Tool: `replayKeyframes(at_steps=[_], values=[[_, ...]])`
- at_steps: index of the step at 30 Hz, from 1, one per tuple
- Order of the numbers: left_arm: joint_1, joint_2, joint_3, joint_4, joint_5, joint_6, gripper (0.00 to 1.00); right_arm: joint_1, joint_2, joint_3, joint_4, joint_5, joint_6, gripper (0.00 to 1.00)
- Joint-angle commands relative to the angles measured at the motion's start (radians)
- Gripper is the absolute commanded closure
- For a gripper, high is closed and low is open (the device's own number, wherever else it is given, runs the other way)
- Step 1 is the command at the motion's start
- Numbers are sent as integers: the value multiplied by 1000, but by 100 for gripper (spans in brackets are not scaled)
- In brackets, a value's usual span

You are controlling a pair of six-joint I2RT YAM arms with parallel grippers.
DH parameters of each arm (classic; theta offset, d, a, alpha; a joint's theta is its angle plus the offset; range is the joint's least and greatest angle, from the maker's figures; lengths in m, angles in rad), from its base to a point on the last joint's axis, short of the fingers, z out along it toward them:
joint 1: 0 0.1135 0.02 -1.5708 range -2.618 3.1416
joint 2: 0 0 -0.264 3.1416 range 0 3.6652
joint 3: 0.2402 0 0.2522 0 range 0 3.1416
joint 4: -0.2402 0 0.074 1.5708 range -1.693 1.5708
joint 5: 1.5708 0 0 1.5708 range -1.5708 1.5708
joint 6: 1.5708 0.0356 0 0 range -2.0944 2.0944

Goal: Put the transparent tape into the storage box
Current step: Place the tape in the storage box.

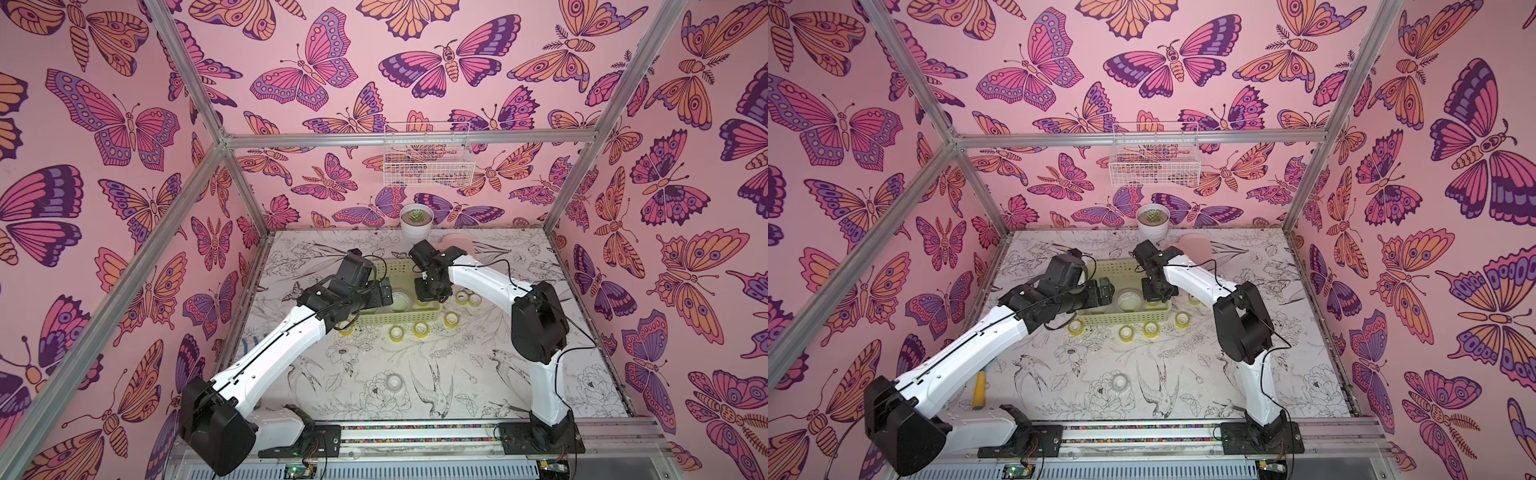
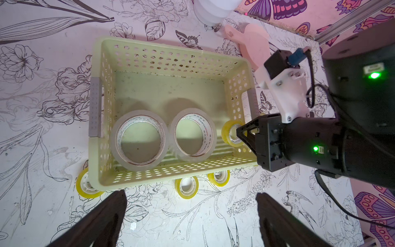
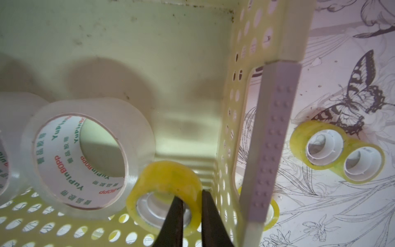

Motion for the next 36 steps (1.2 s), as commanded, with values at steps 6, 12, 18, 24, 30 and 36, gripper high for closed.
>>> replayKeyframes(at_steps=[6,12,18,24,30,36], values=[[5,-1,-8,-20,75,14,0,0,54,-15,5,-1,19,91],[5,2,-22,-20,111,17,0,0,86,-7,10,-12,21,91],[5,-2,-27,-20,109,15,0,-1,103,0,0,-15,22,81],[5,-10,-32,-21,103,14,0,-1,68,-4,-4,-10,20,68],[5,-5,-27,-21,103,17,0,-1,25,31,-30,1,23,67],[5,-2,-22,-20,105,22,0,-1,-24,59,-57,38,24,68]])
